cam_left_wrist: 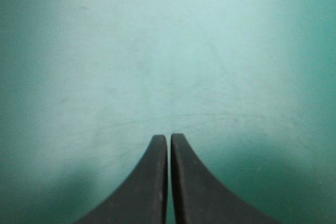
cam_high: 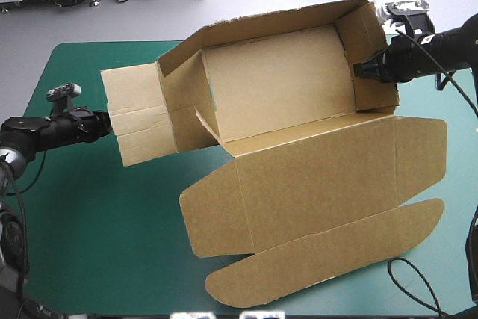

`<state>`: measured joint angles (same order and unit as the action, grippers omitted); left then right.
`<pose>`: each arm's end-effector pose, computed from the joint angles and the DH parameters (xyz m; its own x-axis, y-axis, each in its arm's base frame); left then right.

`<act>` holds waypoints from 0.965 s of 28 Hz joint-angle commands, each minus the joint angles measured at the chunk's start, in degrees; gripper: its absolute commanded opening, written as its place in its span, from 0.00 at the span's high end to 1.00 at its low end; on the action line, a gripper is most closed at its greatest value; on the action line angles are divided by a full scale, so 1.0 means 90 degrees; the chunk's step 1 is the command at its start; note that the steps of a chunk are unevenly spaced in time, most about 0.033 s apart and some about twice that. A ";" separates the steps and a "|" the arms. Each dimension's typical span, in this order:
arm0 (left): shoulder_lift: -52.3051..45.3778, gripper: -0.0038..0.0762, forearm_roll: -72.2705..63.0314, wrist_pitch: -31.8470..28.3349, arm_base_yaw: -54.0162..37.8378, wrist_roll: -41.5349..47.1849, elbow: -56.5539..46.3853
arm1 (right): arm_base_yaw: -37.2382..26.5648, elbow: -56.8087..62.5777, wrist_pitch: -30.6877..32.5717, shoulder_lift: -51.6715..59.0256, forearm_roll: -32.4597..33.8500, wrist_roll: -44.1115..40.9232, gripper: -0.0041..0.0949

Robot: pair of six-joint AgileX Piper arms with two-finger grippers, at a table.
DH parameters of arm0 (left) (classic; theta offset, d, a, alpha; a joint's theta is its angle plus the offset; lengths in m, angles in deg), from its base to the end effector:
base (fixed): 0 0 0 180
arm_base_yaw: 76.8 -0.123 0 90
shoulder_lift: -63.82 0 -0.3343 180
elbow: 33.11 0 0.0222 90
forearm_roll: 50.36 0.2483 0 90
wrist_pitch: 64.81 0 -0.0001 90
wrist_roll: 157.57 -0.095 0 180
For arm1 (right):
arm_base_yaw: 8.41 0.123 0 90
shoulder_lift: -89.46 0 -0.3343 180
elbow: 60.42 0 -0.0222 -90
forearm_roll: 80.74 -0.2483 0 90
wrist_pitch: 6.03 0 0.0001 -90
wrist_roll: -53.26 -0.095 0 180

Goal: Fold the box

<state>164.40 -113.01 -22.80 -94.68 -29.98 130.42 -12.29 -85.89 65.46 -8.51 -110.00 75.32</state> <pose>0.3430 0.0512 0.3004 -0.7289 -0.2757 -0.6266 0.0855 0.8715 -0.4828 0.3310 0.0217 0.4840 -0.7166 -0.1357 -0.6842 -0.3849 0.8949 0.2257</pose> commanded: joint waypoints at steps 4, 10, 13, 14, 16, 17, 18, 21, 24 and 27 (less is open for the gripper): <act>0.0347 0.94 -0.3193 0.2362 0.0035 -0.2248 0.0148 | -0.0040 -0.0206 0.0005 0.0289 -0.0455 0.0021 0.98; 0.0347 0.94 -0.3186 0.2780 0.0438 -0.2720 0.0148 | -0.0040 -0.0206 0.0005 0.0289 -0.0630 0.0021 0.98; 0.0347 0.94 -0.3186 0.3019 0.0706 -0.2824 0.0148 | -0.0040 -0.0206 0.0005 0.0289 -0.0630 0.0021 0.98; 0.0347 0.94 -0.3186 0.3154 0.0760 -0.2847 0.0148 | -0.0040 -0.0206 0.0005 0.0289 -0.0630 0.0021 0.98; 0.0347 0.94 -0.3286 0.3513 0.0849 -0.2847 0.0148 | -0.0040 -0.0206 0.0005 0.0289 -0.0591 0.0021 0.98; 0.0347 0.94 -0.3381 0.3587 0.0894 -0.2797 0.0148 | -0.0040 -0.0206 0.0005 0.0289 -0.0578 0.0021 0.98; 0.0318 0.94 -0.3442 0.3587 0.0919 -0.2721 0.0148 | -0.0040 -0.0206 0.0005 0.0289 -0.0578 0.0043 0.98; 0.0242 0.94 -0.3486 0.3587 0.1035 -0.2608 0.0148 | -0.0040 -0.0206 0.0005 0.0289 -0.0578 0.0057 0.98; 0.0187 0.94 -0.3431 0.3587 0.1167 -0.2542 0.0148 | -0.0040 -0.0206 0.0005 0.0277 -0.0505 0.0073 0.98; 0.0071 0.94 -0.3454 0.3587 0.1281 -0.2281 0.0148 | -0.0040 -0.0206 0.0005 0.0263 -0.0224 0.0032 0.98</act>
<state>168.68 -139.68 2.09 -84.27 -52.23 130.42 -12.31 -85.89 65.46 -8.51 -110.86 75.90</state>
